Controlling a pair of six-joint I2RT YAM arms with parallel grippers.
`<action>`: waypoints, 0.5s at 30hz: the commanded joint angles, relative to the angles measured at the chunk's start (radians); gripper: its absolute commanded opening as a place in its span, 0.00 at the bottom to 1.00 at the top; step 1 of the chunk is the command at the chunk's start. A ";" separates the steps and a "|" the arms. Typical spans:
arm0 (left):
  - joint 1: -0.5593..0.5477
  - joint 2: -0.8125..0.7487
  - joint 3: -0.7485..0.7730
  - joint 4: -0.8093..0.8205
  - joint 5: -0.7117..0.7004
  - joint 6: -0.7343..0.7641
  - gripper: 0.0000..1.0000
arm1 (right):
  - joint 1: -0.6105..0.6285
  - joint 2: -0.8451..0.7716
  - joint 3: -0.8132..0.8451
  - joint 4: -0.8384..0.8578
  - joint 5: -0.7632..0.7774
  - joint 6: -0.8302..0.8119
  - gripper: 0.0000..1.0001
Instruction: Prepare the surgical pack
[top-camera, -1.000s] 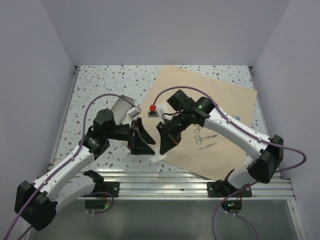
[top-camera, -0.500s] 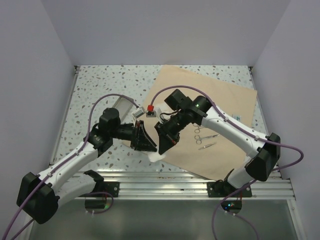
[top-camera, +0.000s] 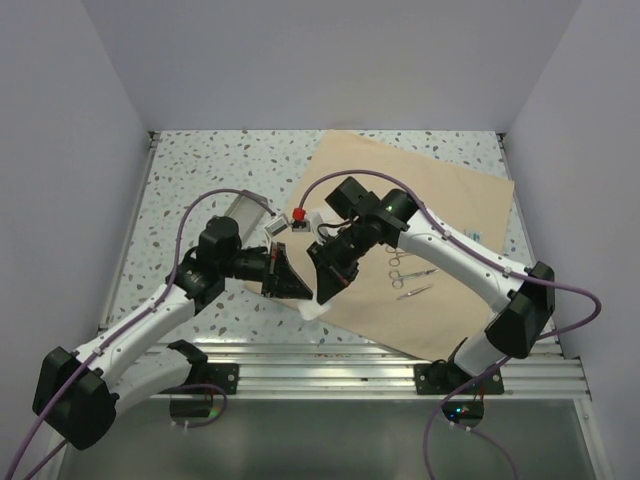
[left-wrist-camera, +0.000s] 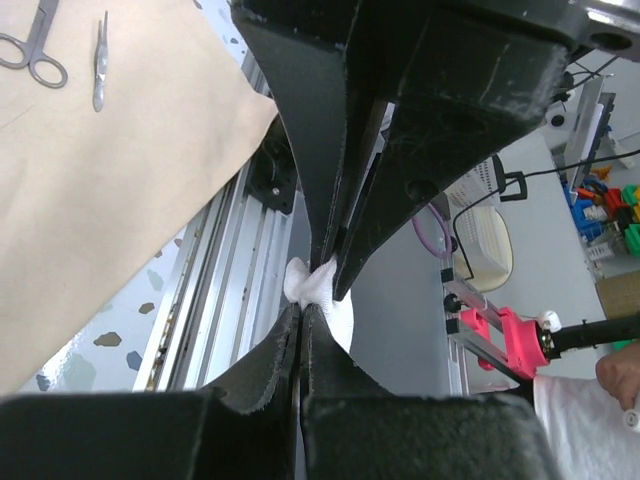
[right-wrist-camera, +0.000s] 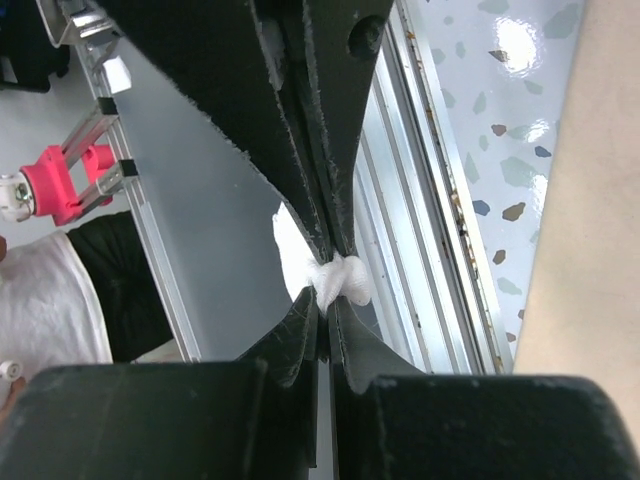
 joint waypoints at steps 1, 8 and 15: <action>0.000 -0.013 0.045 0.007 -0.018 0.023 0.00 | 0.005 0.017 0.049 0.036 0.045 0.028 0.00; 0.005 -0.007 0.047 0.034 0.029 0.022 0.51 | 0.005 0.038 0.066 0.013 0.011 -0.004 0.00; 0.015 -0.027 0.053 0.022 -0.008 0.037 0.88 | 0.005 0.012 0.020 0.002 -0.058 -0.027 0.00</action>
